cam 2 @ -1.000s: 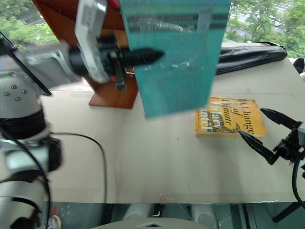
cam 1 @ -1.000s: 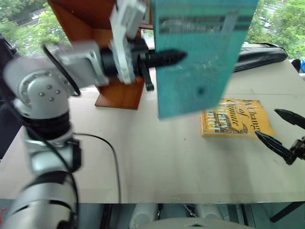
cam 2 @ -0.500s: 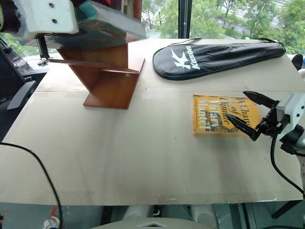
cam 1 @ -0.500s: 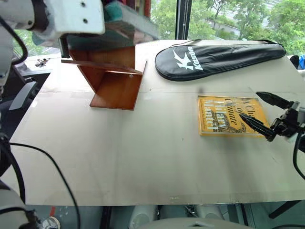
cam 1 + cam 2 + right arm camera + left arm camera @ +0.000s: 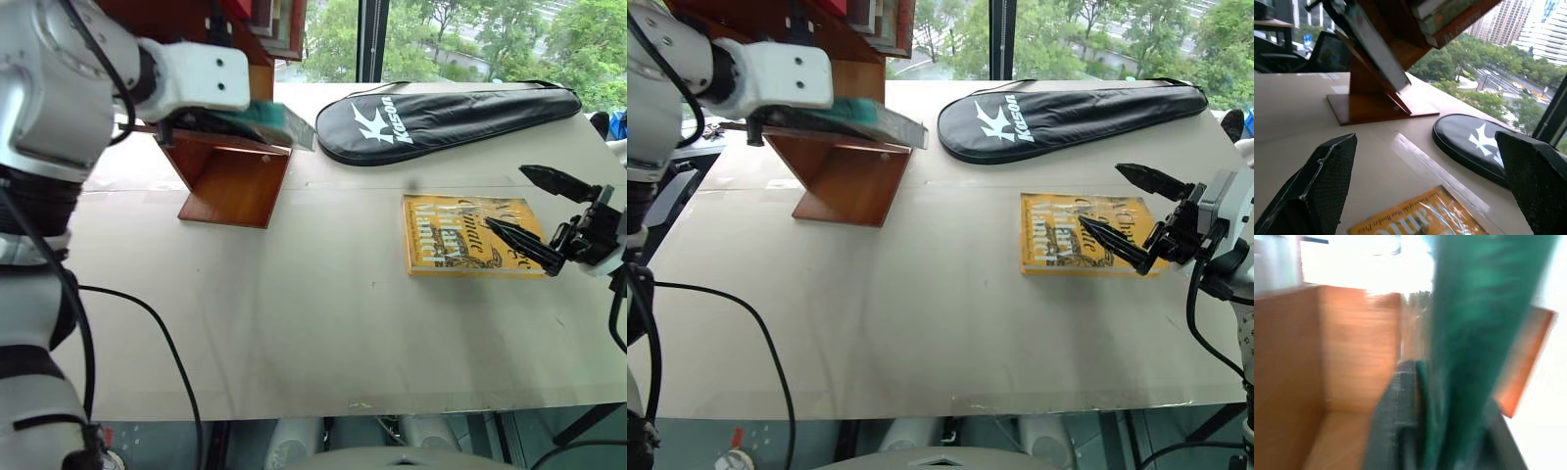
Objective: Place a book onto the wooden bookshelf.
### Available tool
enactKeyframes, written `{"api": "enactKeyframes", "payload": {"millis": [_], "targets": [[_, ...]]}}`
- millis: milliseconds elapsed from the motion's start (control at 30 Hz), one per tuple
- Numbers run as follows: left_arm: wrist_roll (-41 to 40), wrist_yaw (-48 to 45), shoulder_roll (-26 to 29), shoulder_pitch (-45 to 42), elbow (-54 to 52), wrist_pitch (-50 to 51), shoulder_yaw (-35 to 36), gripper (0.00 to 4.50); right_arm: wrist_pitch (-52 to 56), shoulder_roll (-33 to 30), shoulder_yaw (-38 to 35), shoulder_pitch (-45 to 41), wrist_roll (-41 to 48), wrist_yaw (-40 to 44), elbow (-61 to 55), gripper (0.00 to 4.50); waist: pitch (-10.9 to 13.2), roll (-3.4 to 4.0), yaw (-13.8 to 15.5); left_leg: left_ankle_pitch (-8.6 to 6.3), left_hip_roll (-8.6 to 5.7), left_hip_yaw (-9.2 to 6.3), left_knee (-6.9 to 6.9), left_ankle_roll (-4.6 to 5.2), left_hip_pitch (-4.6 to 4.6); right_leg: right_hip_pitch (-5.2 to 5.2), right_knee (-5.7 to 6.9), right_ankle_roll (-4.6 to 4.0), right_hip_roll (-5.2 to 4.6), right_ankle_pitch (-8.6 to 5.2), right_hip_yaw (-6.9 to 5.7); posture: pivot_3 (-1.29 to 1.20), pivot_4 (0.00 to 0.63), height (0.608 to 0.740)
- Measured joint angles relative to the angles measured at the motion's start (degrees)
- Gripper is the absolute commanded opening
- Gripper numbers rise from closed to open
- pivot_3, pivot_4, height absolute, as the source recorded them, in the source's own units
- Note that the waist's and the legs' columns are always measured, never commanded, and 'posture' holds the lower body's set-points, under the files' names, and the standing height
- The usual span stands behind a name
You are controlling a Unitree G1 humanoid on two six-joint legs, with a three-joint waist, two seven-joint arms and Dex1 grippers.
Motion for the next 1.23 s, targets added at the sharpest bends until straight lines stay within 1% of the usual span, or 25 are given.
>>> {"api": "enactKeyframes", "payload": {"millis": [67,100,200,300,333,367,400,467,533,567,600,633,667,733,767,800,900,967,1000,1067,1133,1233], "targets": [[-4.3,-2.1,0.2,1.2,-2.8,4.0,4.4,2.39,0.9,-0.8,-0.2,-0.5,1.7,0.1,-0.7,4.5,0.0,-0.04,0.0,0.02,0.01,0.0,0.01,-0.04,-0.12,-0.05,-0.13,0.0,-0.1,0.0,0.0,0.0,0.15,0.74],[-7.3,-3.6,0.9,2.8,-5.6,6.6,7.1,2.39,1.4,-1.0,-0.1,-0.7,2.4,0.3,-0.8,4.5,0.0,-0.04,-0.1,0.1,0.01,0.0,-0.02,-0.19,-0.17,-0.06,-0.26,0.01,-0.17,0.0,-0.02,0.0,0.15,0.74],[-16.1,-6.8,3.3,8.7,-12.8,13.9,15.7,2.39,2.0,-1.7,-0.3,-0.9,3.6,1.2,-0.8,4.5,0.0,-0.04,-0.1,0.11,0.01,0.01,-0.07,-0.2,-0.23,-0.07,-0.42,0.02,-0.26,-0.01,0.0,0.0,0.15,0.74],[-31.2,-8.4,1.8,12.4,-24.0,33.7,28.0,2.39,2.7,-2.2,-0.3,-1.0,5.1,2.4,-0.6,4.5,0.1,-0.11,0.2,0.08,0.01,-0.11,-0.04,-0.16,-0.36,-0.03,-0.48,0.05,-0.36,-0.03,-0.08,0.0,0.15,0.74],[-35.6,-8.7,1.1,12.9,-27.1,39.1,31.2,2.39,2.9,-2.4,-0.3,-1.0,5.5,2.7,-0.6,4.5,0.1,-0.12,0.3,0.06,0.0,-0.12,-0.03,-0.14,-0.36,0.0,-0.48,0.09,-0.4,-0.05,-0.09,0.0,0.15,0.74],[-41.2,-8.6,-0.5,13.6,-31.5,46.7,35.7,2.39,3.3,-2.6,-0.3,-1.1,6.0,3.2,-0.6,4.5,0.1,-0.12,0.4,0.05,-0.01,-0.13,-0.01,-0.11,-0.34,0.04,-0.48,0.1,-0.41,-0.05,-0.12,0.0,0.15,0.74],[-45.8,-7.9,-3.1,15.6,-35.7,52.7,40.1,2.39,3.8,-2.9,-0.3,-1.1,6.7,3.6,-0.5,4.5,0.0,-0.08,0.4,0.04,-0.04,-0.11,0.01,-0.1,-0.25,0.12,-0.46,0.1,-0.43,-0.06,-0.12,0.0,0.15,0.74],[-51.9,-6.0,-7.8,19.9,-41.3,61.1,45.0,2.39,4.3,-3.4,-0.3,-1.1,7.5,4.2,-0.5,4.5,0.0,-0.06,0.4,0.05,-0.03,-0.15,0.07,-0.11,-0.14,0.2,-0.37,0.1,-0.42,-0.05,-0.1,0.0,0.15,0.74],[-54.8,-3.0,-11.4,28.1,-45.7,64.1,48.5,2.39,4.9,-4.1,-0.5,-1.2,8.0,4.8,-0.4,4.5,0.0,0.04,0.1,0.06,-0.02,-0.12,0.06,-0.13,0.08,0.29,-0.26,0.08,-0.41,-0.03,-0.01,0.0,0.15,0.74],[-55.4,-0.2,-15.0,36.1,-48.3,63.8,50.3,2.39,5.1,-4.6,-0.9,-0.8,8.1,5.2,-0.3,4.5,-0.1,0.14,0.0,0.06,-0.02,-0.05,0.04,-0.14,0.23,0.36,-0.2,0.07,-0.42,-0.03,0.1,0.0,0.15,0.74],[-55.4,1.5,-17.1,40.6,-49.3,63.1,50.3,2.39,5.1,-4.8,-1.5,-0.3,8.1,5.3,-0.1,4.5,-0.1,0.09,-0.1,0.06,0.0,-0.04,0.01,-0.14,0.29,0.39,-0.19,0.06,-0.4,-0.03,0.15,0.0,0.15,0.74],[-55.1,4.0,-20.5,45.4,-50.3,60.1,50.4,2.39,5.3,-5.1,-1.8,0.2,8.1,5.4,-0.1,4.5,-0.1,0.06,0.0,0.08,0.03,-0.07,-0.02,-0.17,0.28,0.39,-0.24,0.01,-0.38,0.0,0.11,0.0,0.15,0.74],[-53.9,7.9,-25.3,50.9,-51.1,55.4,49.5,2.39,5.4,-5.3,-2.4,1.3,8.1,5.5,-0.3,4.5,-0.1,0.03,0.2,0.08,0.03,-0.09,0.01,-0.18,0.28,0.42,-0.27,0.01,-0.41,0.0,0.09,0.0,0.15,0.74],[-49.8,15.8,-32.1,55.1,-50.0,47.6,45.3,2.39,5.5,-5.4,-3.0,4.6,7.3,5.5,-0.7,4.5,-0.1,-0.06,1.1,0.08,0.01,-0.19,0.01,-0.19,0.32,0.56,-0.37,-0.02,-0.45,0.03,0.0,0.0,0.15,0.74],[-47.4,19.5,-34.8,56.3,-48.5,43.1,43.1,2.39,5.5,-5.4,-3.2,6.6,6.7,5.5,-1.0,4.5,-0.2,-0.06,1.9,0.07,-0.02,-0.19,0.01,-0.18,0.38,0.63,-0.4,-0.02,-0.5,0.03,-0.02,0.0,0.15,0.74],[-44.9,22.8,-36.3,58.6,-46.2,38.4,40.7,2.39,5.5,-5.4,-3.8,9.3,5.9,5.6,-1.3,4.5,-0.2,-0.06,2.2,0.06,-0.04,-0.19,-0.01,-0.18,0.45,0.71,-0.42,-0.02,-0.53,0.03,-0.01,0.0,0.15,0.74],[-41.1,25.5,-35.6,64.5,-40.9,29.1,38.3,2.39,4.8,-5.4,-6.8,17.0,2.7,6.3,-1.7,4.5,-0.2,-0.03,2.3,0.04,-0.03,-0.14,-0.15,-0.16,0.5,0.71,-0.49,-0.03,-0.54,0.03,0.06,0.0,0.15,0.74],[-40.5,24.6,-32.7,68.5,-37.1,23.0,38.5,2.39,4.1,-5.3,-10.0,22.5,0.1,6.5,-1.3,4.5,-0.2,0.01,2.1,0.04,-0.01,-0.14,-0.25,-0.17,0.51,0.65,-0.52,-0.05,-0.54,0.02,0.07,0.0,0.15,0.74],[-40.3,24.1,-31.8,69.4,-36.2,21.4,38.8,2.39,3.8,-5.3,-11.0,23.9,-0.6,6.6,-1.0,4.5,-0.2,0.02,2.0,0.02,0.0,-0.14,-0.27,-0.14,0.51,0.66,-0.52,-0.05,-0.54,0.02,0.07,0.0,0.15,0.74],[-40.2,21.6,-27.8,71.9,-32.9,16.4,39.3,2.39,2.6,-5.3,-14.1,29.0,-3.9,6.7,-0.1,4.5,-0.3,0.1,1.9,-0.08,0.0,-0.14,-0.33,0.02,0.54,0.66,-0.53,-0.07,-0.55,0.0,0.06,0.0,0.15,0.74],[-40.1,19.3,-24.0,74.5,-28.9,12.3,41.5,2.39,1.8,-5.2,-17.0,33.8,-7.0,6.9,1.7,4.5,-0.3,0.23,1.8,-0.1,0.01,-0.1,-0.36,0.06,0.58,0.67,-0.54,-0.08,-0.58,0.0,0.09,0.0,0.15,0.74],[-40.3,17.7,-21.8,76.0,-26.6,9.2,42.4,2.39,0.9,-5.1,-19.0,36.7,-9.2,7.3,2.7,4.5,-0.4,0.28,1.7,-0.11,0.01,-0.08,-0.35,0.08,0.6,0.69,-0.56,-0.11,-0.62,0.02,0.11,0.0,0.15,0.74]]}}
